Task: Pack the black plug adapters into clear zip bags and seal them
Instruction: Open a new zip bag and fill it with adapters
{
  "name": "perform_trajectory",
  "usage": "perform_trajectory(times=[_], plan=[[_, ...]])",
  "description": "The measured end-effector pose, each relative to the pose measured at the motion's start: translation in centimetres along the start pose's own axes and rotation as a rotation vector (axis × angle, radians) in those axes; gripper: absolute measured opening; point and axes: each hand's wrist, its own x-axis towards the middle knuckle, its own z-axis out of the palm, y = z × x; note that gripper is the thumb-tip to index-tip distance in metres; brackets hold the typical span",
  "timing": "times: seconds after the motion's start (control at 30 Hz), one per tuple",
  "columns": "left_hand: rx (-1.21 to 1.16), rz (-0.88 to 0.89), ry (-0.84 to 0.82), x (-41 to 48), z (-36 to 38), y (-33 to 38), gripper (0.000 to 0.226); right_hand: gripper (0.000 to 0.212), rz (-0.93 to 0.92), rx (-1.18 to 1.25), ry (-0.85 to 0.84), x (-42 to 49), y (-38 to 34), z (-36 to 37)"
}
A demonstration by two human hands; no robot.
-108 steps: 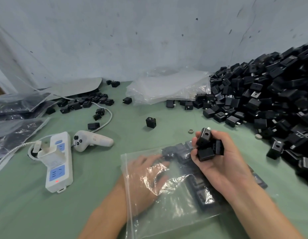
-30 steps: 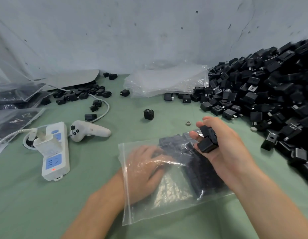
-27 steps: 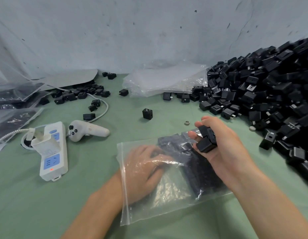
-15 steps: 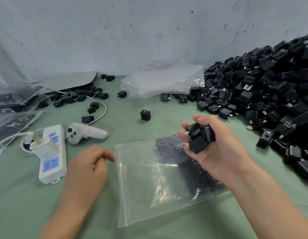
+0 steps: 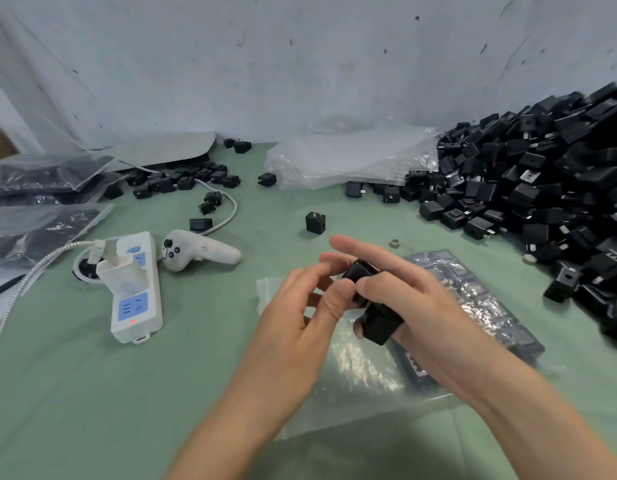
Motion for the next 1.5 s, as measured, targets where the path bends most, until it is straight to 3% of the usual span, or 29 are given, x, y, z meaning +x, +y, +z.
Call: perform_trajectory(times=[0.13,0.2,0.33,0.43,0.57,0.67,0.87,1.03,1.13,1.27,1.4,1.5], plan=[[0.113,0.055,0.004,-0.3,-0.1,0.0,0.029,0.052,0.003,-0.025,-0.068,-0.3,-0.2,-0.2],[0.059,0.050,0.038,-0.4,-0.3,0.1,0.027,0.048,0.007,-0.061,-0.041,-0.3,-0.1,0.2],[-0.052,-0.050,0.220,-0.1,-3.1,-1.3,0.030,0.031,-0.004,-0.036,0.112,0.0,-0.2,0.1],[0.076,-0.199,0.292,-0.8,-6.0,-3.6,0.039,0.019,0.005,0.054,0.294,0.3,-0.3,-1.1],[0.369,-0.260,0.221,-1.9,-8.0,-5.8,0.038,0.015,0.008,0.126,0.448,0.6,-0.5,-2.3],[0.596,-0.152,0.122,-2.3,-7.6,-6.4,0.038,0.015,-0.004,0.132,0.498,0.7,-0.5,-2.8],[0.731,-0.009,-0.027,-2.1,-5.1,-6.0,0.035,0.025,-0.020,0.134,0.519,0.6,-0.4,-3.2],[0.688,0.042,-0.176,-2.9,-6.4,-6.1,0.042,0.017,-0.021,0.137,0.510,0.8,-0.2,-3.1],[0.601,0.011,-0.133,-3.2,-7.2,-6.4,0.032,0.013,-0.025,0.135,0.497,0.9,-0.2,-3.2],[0.555,-0.029,-0.108,-2.7,-6.0,-6.5,0.040,0.012,-0.028,0.155,0.504,1.2,-0.2,-3.1],[0.575,0.111,-0.180,-1.9,-4.7,-5.8,0.041,0.010,-0.032,0.173,0.504,1.3,0.0,-3.1],[0.538,0.114,-0.166,-2.1,-5.5,-5.6,0.041,0.010,-0.027,0.177,0.510,1.3,-0.1,-3.4]])
